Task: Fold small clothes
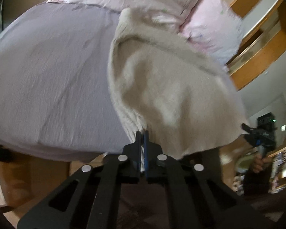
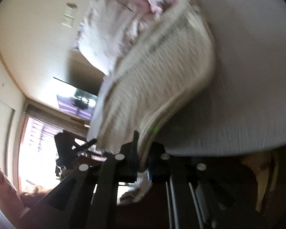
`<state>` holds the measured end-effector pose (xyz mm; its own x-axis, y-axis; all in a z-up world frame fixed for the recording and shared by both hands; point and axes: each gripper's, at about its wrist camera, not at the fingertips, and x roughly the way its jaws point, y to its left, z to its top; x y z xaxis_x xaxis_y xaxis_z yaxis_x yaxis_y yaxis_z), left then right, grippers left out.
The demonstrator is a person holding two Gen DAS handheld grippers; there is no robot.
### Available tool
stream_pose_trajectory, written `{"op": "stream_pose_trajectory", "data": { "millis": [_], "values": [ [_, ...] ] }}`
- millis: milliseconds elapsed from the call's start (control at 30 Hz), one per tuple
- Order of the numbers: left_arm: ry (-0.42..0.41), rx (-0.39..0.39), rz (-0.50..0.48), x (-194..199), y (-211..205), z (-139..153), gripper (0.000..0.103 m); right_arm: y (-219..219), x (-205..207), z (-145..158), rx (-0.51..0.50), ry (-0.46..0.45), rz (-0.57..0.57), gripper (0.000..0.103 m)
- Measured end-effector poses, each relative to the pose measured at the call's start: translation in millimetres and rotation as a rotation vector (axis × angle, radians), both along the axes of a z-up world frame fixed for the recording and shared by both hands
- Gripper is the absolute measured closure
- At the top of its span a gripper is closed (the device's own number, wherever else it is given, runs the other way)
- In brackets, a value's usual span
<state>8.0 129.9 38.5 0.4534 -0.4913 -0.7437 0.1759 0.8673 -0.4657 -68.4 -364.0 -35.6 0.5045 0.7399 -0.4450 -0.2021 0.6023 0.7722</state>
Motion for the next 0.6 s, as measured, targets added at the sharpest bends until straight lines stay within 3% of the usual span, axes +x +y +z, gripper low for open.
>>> {"op": "stream_pose_trajectory", "data": {
  "millis": [167, 300, 400, 500, 600],
  "values": [
    [-0.157, -0.13, 0.03, 41.1, 22.0, 50.6, 0.103, -11.9, 38.8, 55.7, 0.044, -0.164, -0.051, 0.096],
    [-0.258, -0.137, 0.073, 107.9, 29.7, 89.1, 0.103, -14.7, 107.8, 98.8, 0.089, -0.274, -0.113, 0.096],
    [-0.206, -0.146, -0.007, 131.6, 20.9, 94.3, 0.103, -15.8, 140.4, 101.4, 0.11, -0.256, -0.132, 0.096],
    [-0.155, -0.052, -0.037, 111.1, 20.3, 84.0, 0.103, -13.5, 147.3, 92.4, 0.079, -0.245, -0.119, 0.096],
    [-0.03, -0.038, 0.004, 81.6, 33.7, 59.0, 0.103, -7.2, 148.1, 84.9, 0.105, -0.245, -0.118, 0.096]
  ]
}}
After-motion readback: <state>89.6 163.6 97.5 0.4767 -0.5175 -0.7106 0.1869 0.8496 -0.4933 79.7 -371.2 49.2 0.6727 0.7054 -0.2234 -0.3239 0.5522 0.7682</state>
